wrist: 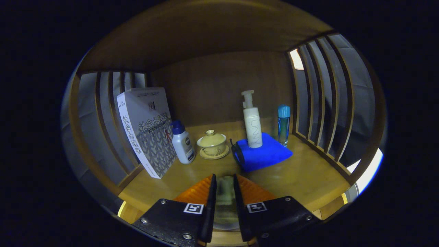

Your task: Pull open the drawer, take out the items inside it, and place them on the countertop above the cabinet.

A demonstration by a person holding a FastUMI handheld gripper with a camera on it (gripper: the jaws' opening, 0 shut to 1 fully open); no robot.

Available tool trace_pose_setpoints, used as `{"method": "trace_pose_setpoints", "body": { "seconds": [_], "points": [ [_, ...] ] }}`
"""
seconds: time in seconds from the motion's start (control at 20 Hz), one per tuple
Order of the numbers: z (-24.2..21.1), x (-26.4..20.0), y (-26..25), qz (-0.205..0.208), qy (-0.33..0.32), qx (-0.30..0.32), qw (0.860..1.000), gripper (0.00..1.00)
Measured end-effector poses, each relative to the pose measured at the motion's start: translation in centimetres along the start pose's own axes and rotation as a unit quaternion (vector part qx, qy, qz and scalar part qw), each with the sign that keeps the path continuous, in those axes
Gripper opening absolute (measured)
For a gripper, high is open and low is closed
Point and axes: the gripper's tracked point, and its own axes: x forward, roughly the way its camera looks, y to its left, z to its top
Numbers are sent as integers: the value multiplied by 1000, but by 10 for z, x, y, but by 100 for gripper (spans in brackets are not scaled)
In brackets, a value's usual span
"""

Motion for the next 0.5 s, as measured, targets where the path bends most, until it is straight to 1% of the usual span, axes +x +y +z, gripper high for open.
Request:
{"method": "trace_pose_setpoints", "body": {
  "seconds": [0.05, 0.2, 0.35, 0.5],
  "points": [
    [1, -1, 2, 2, -1, 2, 1000, 33],
    [7, -7, 2, -1, -21, -9, 1000, 63],
    [14, -25, 1, -6, -48, -24, 999, 92],
    [16, -51, 6, -2, -74, -35, 997, 93]
  ]
}}
